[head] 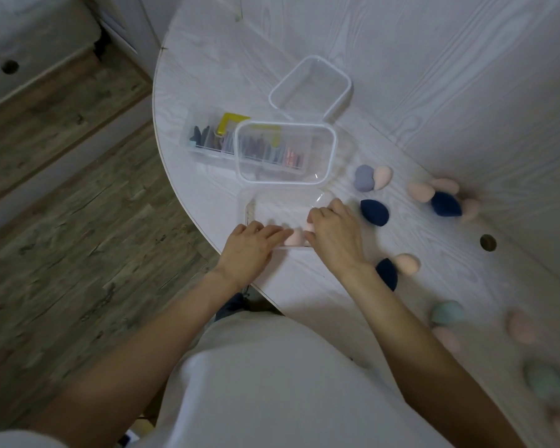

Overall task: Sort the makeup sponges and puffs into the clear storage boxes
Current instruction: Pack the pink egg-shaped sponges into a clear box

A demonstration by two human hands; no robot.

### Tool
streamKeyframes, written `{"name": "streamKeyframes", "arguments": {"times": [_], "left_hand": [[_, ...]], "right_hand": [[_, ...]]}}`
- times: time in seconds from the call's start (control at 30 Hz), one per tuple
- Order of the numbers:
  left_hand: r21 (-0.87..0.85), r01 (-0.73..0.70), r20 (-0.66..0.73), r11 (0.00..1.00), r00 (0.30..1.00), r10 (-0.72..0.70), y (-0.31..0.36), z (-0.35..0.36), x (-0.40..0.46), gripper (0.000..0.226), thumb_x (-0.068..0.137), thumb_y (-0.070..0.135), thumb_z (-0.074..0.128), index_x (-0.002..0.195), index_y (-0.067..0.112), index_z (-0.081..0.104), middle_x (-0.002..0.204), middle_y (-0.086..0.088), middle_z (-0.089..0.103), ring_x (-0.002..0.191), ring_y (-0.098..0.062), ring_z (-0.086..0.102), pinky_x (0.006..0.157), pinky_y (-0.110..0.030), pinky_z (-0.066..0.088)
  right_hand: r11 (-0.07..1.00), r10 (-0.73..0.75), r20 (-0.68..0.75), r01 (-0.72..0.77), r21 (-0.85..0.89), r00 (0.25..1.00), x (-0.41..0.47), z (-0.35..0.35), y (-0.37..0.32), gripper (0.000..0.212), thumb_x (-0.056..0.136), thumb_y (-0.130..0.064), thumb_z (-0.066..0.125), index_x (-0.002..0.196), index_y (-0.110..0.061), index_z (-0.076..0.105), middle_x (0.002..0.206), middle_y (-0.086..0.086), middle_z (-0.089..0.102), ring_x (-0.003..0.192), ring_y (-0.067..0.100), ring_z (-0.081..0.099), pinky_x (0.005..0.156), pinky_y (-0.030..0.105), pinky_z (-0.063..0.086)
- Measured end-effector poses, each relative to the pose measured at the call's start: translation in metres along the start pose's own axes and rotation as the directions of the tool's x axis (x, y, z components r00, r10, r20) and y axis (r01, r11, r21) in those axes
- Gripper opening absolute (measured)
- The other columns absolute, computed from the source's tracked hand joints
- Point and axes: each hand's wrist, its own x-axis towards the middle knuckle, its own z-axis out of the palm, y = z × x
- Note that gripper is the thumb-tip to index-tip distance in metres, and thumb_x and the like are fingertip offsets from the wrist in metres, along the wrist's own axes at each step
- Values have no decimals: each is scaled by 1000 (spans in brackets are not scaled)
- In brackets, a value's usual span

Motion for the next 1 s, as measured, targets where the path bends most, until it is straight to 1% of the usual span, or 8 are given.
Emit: {"name": "streamKeyframes", "arguments": {"times": [0.17, 0.33, 0.5, 0.57, 0.63, 0.77, 0.9, 1.0], "left_hand": [[15, -8, 17, 1000, 1000, 8, -1, 1, 1, 62, 61, 3, 76, 119, 23, 63, 104, 3, 69, 73, -24, 63, 53, -29, 45], [30, -49, 9, 998, 999, 49, -2, 2, 2, 63, 62, 3, 75, 120, 24, 62, 103, 3, 69, 70, -23, 63, 49, -27, 44], [48, -64, -33, 997, 997, 65, -2, 6, 5, 62, 60, 5, 75, 119, 22, 62, 101, 2, 70, 73, -25, 64, 59, -31, 47], [75, -63, -44, 995, 997, 66, 1, 6, 6, 53, 66, 15, 72, 118, 21, 62, 100, 2, 70, 80, -26, 64, 70, -35, 48], [84, -56, -49, 995, 997, 61, 3, 6, 5, 42, 76, 30, 58, 117, 20, 62, 101, 2, 69, 87, -26, 63, 76, -36, 47], [10, -57, -30, 998, 998, 57, 2, 11, 3, 50, 83, 44, 40, 123, 20, 57, 114, -2, 63, 99, -26, 59, 82, -38, 46], [-81, -89, -20, 993, 996, 88, 2, 14, 4, 55, 86, 46, 44, 135, 21, 45, 129, -4, 54, 112, -25, 52, 90, -39, 42], [-135, -109, 16, 985, 994, 112, 8, 13, 7, 58, 87, 48, 42, 141, 25, 37, 142, -3, 45, 125, -24, 45, 103, -42, 34]], "right_hand": [[998, 12, 157, -2, -63, 988, 1, 4, -5, 10, 92, -14, 53, 93, -12, 63, 85, 6, 67, 78, 21, 55, 74, 26, 29], [982, 13, 192, 23, -186, 981, 7, -2, 4, 26, 92, -30, 52, 76, -18, 68, 69, -2, 55, 92, 19, 42, 73, 28, 18], [987, -12, 133, 33, -157, 991, 4, 0, 6, 34, 95, -35, 46, 79, -17, 71, 78, -4, 61, 92, 18, 39, 73, 29, 18], [996, -17, 48, 21, -88, 999, -4, 0, 13, 32, 96, -34, 46, 88, -16, 72, 92, -3, 64, 93, 20, 41, 75, 29, 26], [993, 30, -56, -23, 115, 998, -15, -2, 21, 26, 94, -30, 51, 99, -15, 71, 102, 0, 65, 95, 21, 44, 77, 30, 35], [873, 280, -180, -172, 456, 943, -41, -4, 45, 20, 92, -20, 56, 107, -15, 68, 103, 1, 65, 98, 21, 49, 78, 20, 34], [821, 402, -178, -268, 505, 898, -46, -6, 86, 21, 92, -16, 55, 111, -15, 65, 108, 3, 64, 102, 22, 53, 83, 18, 33], [824, 431, -129, -331, 460, 893, -31, -6, 121, 27, 93, -13, 52, 119, -14, 60, 117, 9, 60, 109, 23, 51, 89, 26, 39]]}}
